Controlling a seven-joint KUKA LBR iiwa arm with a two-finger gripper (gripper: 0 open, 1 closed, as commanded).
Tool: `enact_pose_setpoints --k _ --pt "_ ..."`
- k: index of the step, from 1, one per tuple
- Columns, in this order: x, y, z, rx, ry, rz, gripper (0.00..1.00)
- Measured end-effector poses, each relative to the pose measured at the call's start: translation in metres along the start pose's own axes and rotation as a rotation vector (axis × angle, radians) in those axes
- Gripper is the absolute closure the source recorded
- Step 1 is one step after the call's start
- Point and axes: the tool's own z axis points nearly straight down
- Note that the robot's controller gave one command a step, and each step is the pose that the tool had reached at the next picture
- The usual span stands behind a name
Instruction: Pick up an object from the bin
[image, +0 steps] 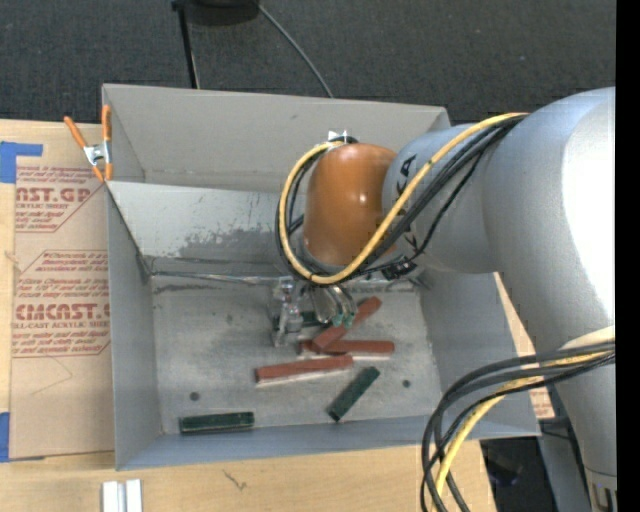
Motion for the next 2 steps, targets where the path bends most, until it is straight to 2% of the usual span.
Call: enact_pose_setpoints --k 2 --pt "0.002 0.000 -0.033 0.001 0.007 0.000 1.00"
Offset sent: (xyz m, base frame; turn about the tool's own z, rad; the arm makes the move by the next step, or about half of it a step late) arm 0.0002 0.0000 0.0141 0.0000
